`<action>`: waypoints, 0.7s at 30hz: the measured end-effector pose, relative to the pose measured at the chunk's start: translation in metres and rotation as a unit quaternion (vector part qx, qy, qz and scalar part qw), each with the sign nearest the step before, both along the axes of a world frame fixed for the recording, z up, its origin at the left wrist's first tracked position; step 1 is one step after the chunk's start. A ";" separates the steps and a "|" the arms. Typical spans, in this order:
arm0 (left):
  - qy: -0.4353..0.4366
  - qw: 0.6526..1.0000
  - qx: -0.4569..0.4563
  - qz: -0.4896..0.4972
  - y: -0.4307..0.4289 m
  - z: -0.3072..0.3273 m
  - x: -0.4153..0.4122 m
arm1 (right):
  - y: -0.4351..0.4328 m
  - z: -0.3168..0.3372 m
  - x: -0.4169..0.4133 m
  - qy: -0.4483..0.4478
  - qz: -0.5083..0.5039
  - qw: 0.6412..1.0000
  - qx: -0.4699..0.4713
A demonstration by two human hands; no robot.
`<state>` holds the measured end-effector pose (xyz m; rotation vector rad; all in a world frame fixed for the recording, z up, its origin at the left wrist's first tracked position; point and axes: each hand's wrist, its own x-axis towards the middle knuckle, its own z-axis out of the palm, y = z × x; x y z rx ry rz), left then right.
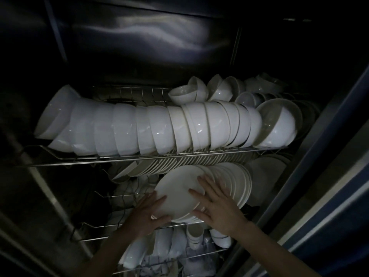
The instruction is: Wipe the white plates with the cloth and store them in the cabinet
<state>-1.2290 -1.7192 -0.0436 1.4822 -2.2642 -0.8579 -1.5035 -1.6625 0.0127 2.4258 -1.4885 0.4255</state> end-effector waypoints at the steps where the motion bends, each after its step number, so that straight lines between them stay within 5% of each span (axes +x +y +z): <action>1: -0.012 1.000 0.003 -0.001 0.001 0.005 0.001 | 0.002 0.001 0.001 0.004 -0.002 1.000 0.009; 13: -0.050 0.994 -0.099 0.007 0.027 0.006 0.014 | 0.027 0.015 0.027 0.009 -0.061 0.993 0.099; 21: -0.167 0.973 -0.156 -0.016 0.093 0.035 0.021 | 0.082 0.028 0.032 -0.041 -0.085 0.987 0.129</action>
